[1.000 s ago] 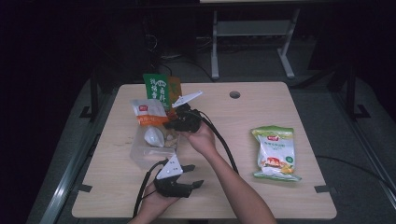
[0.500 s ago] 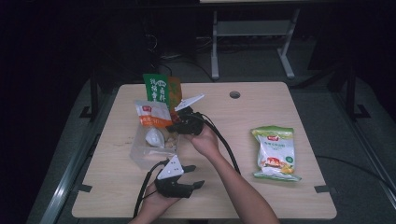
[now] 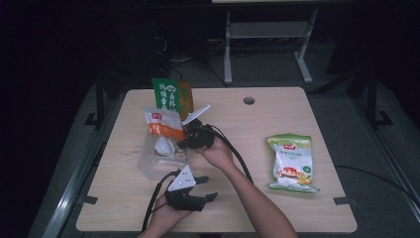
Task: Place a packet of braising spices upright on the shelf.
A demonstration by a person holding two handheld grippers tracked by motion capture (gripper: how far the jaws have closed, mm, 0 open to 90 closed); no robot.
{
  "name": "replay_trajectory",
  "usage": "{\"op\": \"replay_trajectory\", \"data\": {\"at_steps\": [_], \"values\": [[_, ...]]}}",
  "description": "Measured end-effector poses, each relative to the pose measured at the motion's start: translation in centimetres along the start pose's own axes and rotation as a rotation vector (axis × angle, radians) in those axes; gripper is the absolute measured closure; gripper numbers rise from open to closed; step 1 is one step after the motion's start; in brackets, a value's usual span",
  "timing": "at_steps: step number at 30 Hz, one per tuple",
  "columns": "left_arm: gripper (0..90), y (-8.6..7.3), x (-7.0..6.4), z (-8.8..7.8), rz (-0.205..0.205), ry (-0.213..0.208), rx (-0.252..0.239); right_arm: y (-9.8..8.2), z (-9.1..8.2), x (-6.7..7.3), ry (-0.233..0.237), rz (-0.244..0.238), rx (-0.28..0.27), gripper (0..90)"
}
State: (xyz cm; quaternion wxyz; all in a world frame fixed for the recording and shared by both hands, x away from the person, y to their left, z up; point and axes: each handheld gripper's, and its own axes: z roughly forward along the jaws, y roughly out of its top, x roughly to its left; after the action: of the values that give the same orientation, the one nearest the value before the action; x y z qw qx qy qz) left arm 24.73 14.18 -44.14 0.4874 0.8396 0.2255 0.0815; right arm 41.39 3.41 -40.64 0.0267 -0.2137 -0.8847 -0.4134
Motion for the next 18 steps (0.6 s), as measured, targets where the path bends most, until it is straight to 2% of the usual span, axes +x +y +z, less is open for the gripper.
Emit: {"op": "replay_trajectory", "data": {"at_steps": [1,8,10,12,14,15,18], "values": [[38.1,0.0,0.0,0.0,0.001,0.001,-0.001,-0.1,0.2,0.0,-0.003,-0.017,0.008,89.8],[38.1,0.0,-0.1,0.1,0.004,-0.003,0.006,-0.7,0.6,-0.2,-0.003,-0.001,0.025,89.6],[37.9,0.0,-0.1,0.2,0.002,-0.003,0.004,-0.7,0.4,-0.3,0.001,0.023,0.018,85.4],[37.9,0.0,-0.1,0.1,0.004,-0.001,0.005,-0.7,-0.1,-0.3,0.002,0.017,0.003,79.0],[37.5,0.0,0.0,0.1,0.006,0.001,0.004,-0.7,-0.3,-0.4,0.006,0.018,-0.004,78.0],[36.9,0.0,0.1,0.1,0.002,0.006,0.01,-0.7,-1.0,-0.4,0.007,0.031,-0.023,73.0],[36.3,0.0,0.1,0.0,-0.007,0.009,0.009,-0.9,-2.0,-0.6,0.005,0.04,-0.033,67.9]]}}
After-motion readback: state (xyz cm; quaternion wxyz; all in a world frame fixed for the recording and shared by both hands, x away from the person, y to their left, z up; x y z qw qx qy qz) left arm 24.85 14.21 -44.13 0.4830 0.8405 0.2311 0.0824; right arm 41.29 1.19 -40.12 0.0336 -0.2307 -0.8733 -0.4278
